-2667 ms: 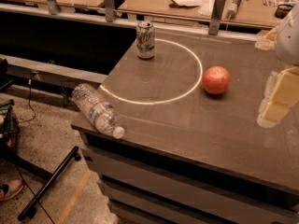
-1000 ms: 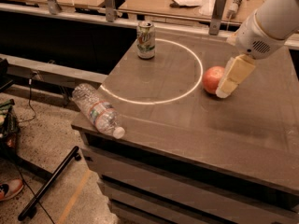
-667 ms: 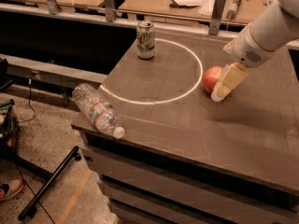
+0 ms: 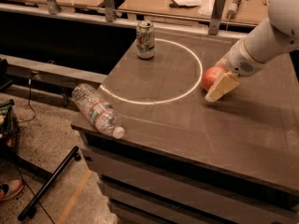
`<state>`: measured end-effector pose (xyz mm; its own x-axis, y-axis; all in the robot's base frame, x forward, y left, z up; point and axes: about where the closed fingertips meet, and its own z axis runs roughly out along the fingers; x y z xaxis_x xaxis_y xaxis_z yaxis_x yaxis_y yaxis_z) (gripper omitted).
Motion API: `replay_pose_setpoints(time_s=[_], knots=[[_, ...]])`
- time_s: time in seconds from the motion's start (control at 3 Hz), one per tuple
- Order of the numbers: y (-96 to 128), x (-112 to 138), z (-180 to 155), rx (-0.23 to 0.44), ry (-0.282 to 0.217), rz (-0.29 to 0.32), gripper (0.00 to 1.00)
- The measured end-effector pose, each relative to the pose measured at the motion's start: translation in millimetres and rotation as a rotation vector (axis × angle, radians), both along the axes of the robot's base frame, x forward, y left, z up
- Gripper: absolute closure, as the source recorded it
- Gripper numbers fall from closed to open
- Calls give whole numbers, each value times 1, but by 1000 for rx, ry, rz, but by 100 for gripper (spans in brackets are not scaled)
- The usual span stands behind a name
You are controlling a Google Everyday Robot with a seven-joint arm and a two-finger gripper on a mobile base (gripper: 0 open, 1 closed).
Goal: Pick apple
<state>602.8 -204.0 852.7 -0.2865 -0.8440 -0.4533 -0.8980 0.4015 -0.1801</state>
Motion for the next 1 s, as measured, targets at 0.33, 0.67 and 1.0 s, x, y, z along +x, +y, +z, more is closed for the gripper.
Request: replay_pose_setpoints(time_s=[0.33, 0.67, 1.0], knots=[[8, -1, 3, 51, -3, 24, 47], [14, -3, 11, 134, -12, 53, 71], [19, -15, 45, 316, -62, 128, 95]])
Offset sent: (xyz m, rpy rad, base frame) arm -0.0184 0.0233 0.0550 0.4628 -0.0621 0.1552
